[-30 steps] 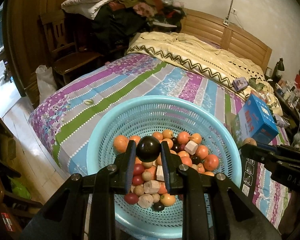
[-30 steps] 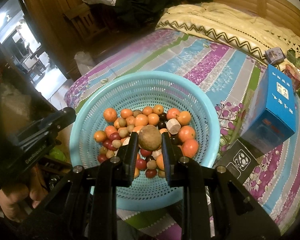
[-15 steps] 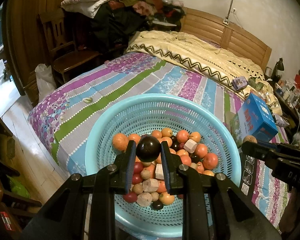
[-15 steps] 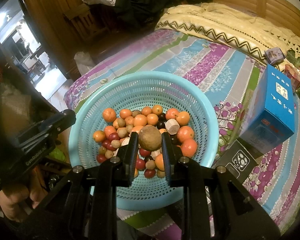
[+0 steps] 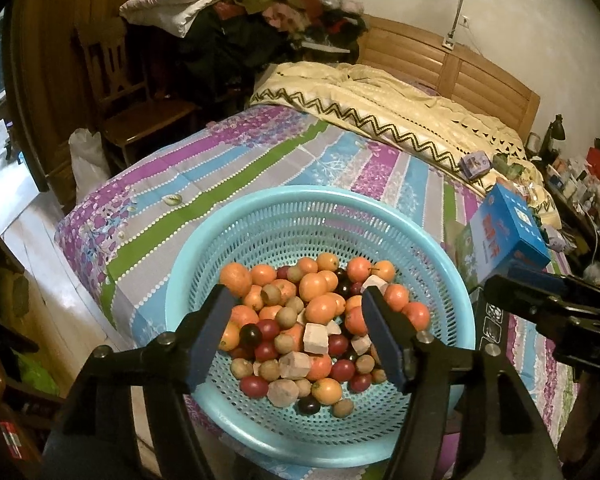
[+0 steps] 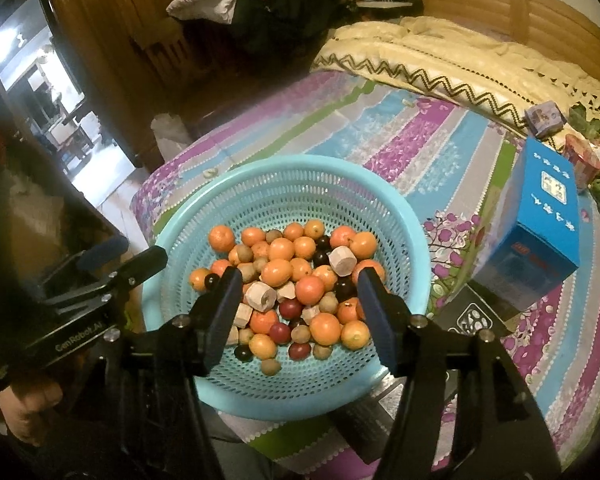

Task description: Organize fruits

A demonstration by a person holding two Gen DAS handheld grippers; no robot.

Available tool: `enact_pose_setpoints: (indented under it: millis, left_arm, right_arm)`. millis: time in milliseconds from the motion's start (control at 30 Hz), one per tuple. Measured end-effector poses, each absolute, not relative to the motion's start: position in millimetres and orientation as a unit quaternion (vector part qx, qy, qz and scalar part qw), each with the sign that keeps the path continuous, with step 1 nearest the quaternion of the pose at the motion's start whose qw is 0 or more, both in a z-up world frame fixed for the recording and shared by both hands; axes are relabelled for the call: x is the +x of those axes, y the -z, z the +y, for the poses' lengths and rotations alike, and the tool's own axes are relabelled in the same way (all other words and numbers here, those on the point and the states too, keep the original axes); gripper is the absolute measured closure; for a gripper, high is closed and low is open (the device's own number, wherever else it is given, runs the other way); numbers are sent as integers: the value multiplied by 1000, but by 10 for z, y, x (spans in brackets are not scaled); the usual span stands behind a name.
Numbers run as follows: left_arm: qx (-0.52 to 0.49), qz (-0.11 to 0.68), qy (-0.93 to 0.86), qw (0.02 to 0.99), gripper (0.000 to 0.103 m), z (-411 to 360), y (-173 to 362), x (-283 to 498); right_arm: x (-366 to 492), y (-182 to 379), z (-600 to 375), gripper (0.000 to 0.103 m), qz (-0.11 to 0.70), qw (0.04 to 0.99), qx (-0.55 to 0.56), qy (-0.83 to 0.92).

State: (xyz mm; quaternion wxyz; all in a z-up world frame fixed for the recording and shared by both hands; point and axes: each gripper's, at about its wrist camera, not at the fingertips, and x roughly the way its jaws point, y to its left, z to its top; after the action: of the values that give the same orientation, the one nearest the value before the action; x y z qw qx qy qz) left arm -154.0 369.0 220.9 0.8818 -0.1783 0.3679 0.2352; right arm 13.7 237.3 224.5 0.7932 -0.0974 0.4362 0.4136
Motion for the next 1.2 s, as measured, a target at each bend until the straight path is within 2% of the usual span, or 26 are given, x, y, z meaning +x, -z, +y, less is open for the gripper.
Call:
enact_pose_setpoints:
  millis: [200,300,367,433,500,533,600,700,867,1200]
  left_arm:
    - [-173,368,-234,883,33,3656,-2226,-1526]
    - [-173,366,-229,885,24,3607,-2234,-1507]
    - [-169,364,-226,887,23,3553,-2244,-1486]
    - [-165,363,-227,889,20,3500,-2249,-1457]
    - [-161,359,-224,892,11,3422,-2259,-1422]
    - [-155,354,-223,895,10,3361,-2267,-1404]
    - [-148,353,-223,897,5,3270,-2262,-1367]
    - [-137,357,-213,899,4,3074,-2220,-1258]
    - [-126,364,-171,907,2,2663,-2124,-1057]
    - [-94,387,-85,913,1,1769,-1895,-665]
  right_arm:
    - [142,-2270,2331,37,432,796,-92,-415]
    - [131,-2291,2285,36,426,798,-87,-418]
    - [121,-2314,2221,33,418,803,-83,-416]
    - [106,-2341,2136,27,407,812,-83,-409]
    - [72,-2361,2013,23,393,824,-86,-399]
    - [55,-2369,1931,21,385,831,-88,-392]
    - [43,-2363,1738,20,373,845,-86,-373]
    - [46,-2317,1473,19,370,858,-75,-348]
    - [85,-2153,984,10,383,872,-61,-298]
    - [137,-1642,26,8,437,876,-27,-201]
